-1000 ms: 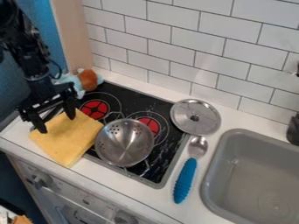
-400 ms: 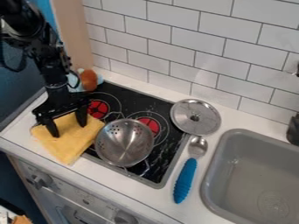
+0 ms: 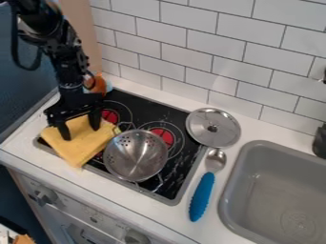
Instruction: Move the yellow cloth to right burner behind the silver pot
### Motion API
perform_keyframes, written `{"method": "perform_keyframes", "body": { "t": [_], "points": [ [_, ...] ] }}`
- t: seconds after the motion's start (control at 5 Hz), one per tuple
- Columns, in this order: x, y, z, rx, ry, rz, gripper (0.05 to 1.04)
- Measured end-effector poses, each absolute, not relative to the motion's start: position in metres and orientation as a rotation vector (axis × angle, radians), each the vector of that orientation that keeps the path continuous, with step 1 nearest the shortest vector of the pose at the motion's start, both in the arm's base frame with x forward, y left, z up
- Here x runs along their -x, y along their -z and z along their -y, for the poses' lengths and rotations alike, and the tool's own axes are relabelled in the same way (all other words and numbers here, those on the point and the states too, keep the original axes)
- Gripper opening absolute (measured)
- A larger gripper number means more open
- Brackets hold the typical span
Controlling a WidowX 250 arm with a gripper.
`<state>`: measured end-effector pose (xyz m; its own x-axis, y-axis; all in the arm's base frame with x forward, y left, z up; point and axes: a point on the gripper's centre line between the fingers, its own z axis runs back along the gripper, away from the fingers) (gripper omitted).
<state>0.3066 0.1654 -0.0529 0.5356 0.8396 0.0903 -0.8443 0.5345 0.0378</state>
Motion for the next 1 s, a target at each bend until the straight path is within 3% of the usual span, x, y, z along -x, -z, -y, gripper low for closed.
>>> {"method": "perform_keyframes", "body": {
  "t": [0.2,0.4,1.0],
  "points": [
    [-0.323,0.053,-0.159,-0.049,-1.027,0.059,0.995],
    [-0.345,0.05,-0.143,-0.064,-1.036,0.055,0.996],
    [-0.381,0.053,-0.077,0.056,-0.933,0.026,0.996]
  ]
}}
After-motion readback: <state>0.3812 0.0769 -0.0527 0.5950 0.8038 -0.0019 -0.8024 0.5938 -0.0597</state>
